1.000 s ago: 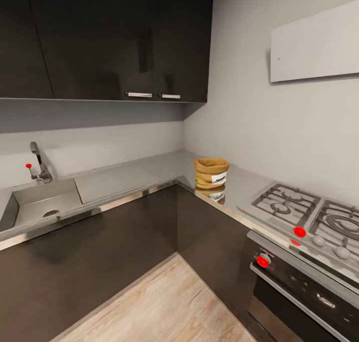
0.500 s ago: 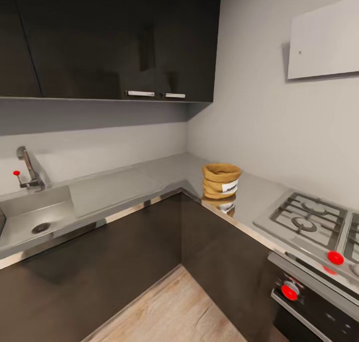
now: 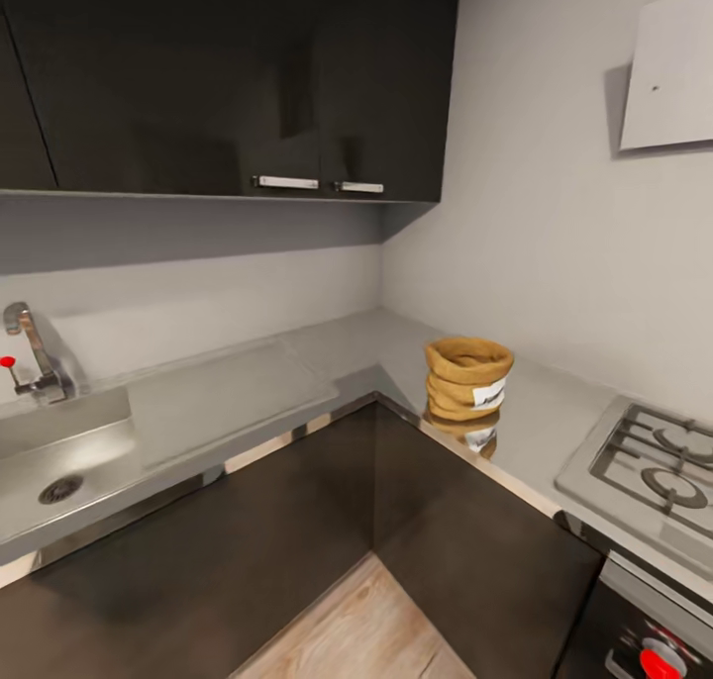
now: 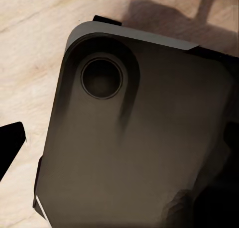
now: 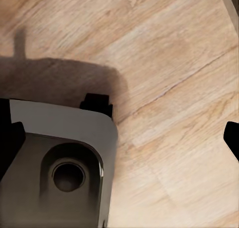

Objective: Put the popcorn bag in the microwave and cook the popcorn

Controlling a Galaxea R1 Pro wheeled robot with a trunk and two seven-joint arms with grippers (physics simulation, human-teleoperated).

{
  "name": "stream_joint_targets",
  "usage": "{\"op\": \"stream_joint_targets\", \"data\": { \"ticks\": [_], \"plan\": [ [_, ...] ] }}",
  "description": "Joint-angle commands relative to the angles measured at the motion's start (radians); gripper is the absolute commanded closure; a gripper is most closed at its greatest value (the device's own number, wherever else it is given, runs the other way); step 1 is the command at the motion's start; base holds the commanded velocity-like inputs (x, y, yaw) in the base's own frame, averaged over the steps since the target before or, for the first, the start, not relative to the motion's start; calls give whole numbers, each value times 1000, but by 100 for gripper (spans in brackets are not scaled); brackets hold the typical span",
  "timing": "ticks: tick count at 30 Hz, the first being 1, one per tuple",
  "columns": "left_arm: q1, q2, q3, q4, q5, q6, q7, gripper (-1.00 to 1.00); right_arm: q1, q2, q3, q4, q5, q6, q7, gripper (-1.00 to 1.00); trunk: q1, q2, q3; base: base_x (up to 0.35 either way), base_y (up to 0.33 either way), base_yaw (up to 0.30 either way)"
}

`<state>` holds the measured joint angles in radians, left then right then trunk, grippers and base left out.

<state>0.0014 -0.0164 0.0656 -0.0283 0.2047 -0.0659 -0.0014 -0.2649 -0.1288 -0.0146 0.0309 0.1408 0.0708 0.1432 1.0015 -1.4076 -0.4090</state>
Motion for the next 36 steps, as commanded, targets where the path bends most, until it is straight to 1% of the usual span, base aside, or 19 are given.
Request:
{"op": "stream_joint_targets", "data": {
  "ticks": [1,24,30,32,36],
  "plan": [
    [0,0,6,-1,2,-2,0,-100,-1,-1,-1,1,9,1,3,-100,1,0,-1,322,142,0],
    [0,-1,7,-1,1,-6,0,-100,-2,-3,-1,1,10,0,3,-100,1,0,-1,322,142,0],
    [0,-1,8,-1,-1,-11,0,-100,-2,-3,-2,1,9,-4,1,-100,1,0,-1,32,12,0],
    [0,-1,8,-1,-1,-11,0,-100,-2,-2,-2,1,6,-16,2,-100,1,0,-1,2,1,-38],
    [0,-1,8,-1,-1,-11,0,-100,-2,-1,-2,1,0,-31,1,-100,1,0,0,0,0,-173]
  ]
}}
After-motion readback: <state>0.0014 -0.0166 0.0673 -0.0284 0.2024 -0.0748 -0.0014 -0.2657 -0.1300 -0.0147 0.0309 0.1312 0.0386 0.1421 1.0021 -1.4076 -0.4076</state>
